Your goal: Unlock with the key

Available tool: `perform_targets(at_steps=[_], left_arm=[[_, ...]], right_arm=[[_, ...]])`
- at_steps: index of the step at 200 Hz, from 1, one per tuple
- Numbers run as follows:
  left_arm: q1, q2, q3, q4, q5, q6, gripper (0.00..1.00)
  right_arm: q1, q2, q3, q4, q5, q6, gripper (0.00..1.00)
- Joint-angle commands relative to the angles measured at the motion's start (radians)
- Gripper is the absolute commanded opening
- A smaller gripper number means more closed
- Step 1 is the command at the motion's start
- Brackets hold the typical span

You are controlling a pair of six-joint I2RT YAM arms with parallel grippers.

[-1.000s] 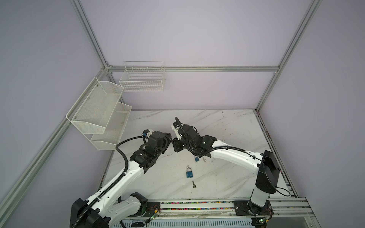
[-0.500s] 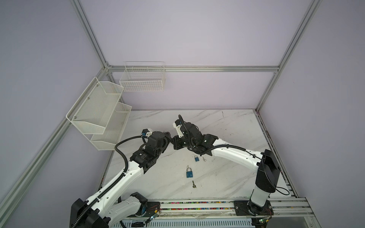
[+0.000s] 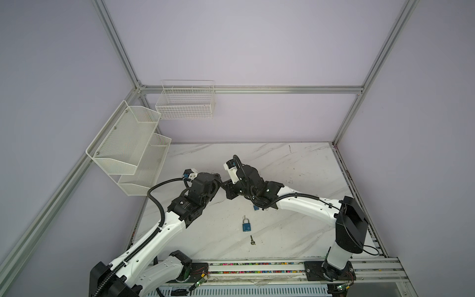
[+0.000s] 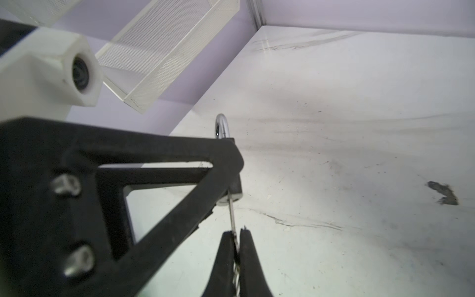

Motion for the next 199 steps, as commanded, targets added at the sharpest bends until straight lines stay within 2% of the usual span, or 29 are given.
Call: perform_targets(at_steps=[1, 23, 34, 59, 78, 93, 103, 138, 171, 199], left_arm=[[-0.067, -0.010, -0.017, -0.060, 0.235, 0.021, 0.00], [-0.068, -0.014, -0.016, -0.103, 0.207, 0.049, 0.00], [-0.067, -0.017, -0.019, -0.115, 0.200, 0.056, 0.00], [-0.067, -0.021, -0.007, -0.132, 0.209, 0.092, 0.00], [-0.067, -0.026, -0.011, -0.157, 0.211, 0.118, 0.00], [-0.067, -0.042, -0.023, -0.153, 0.207, 0.139, 0.00], [-0.067, -0.050, -0.018, -0.178, 0.186, 0.156, 0.00], [-0.067, -0.073, -0.007, -0.241, 0.111, 0.220, 0.00], [-0.068, -0.064, 0.022, -0.285, 0.065, 0.245, 0.01], [-0.068, -0.057, 0.039, -0.259, 0.084, 0.224, 0.00]], right_arm=[[-0.037, -0.010, 0.085, 0.330, -0.139, 0.138, 0.00], [-0.004, -0.022, 0.120, 0.199, 0.094, -0.063, 0.00], [0.005, -0.033, 0.106, 0.197, 0.152, -0.136, 0.00], [0.005, -0.051, 0.066, 0.249, 0.170, -0.212, 0.00], [0.006, -0.051, 0.080, 0.250, 0.114, -0.257, 0.00], [-0.001, -0.047, 0.089, 0.263, 0.035, -0.256, 0.00], [-0.007, -0.041, 0.111, 0.239, 0.021, -0.241, 0.00], [-0.064, -0.031, 0.153, 0.187, -0.133, -0.089, 0.00], [-0.059, -0.040, 0.178, 0.067, 0.000, -0.127, 0.00], [-0.034, -0.040, 0.149, 0.091, 0.001, -0.112, 0.00]])
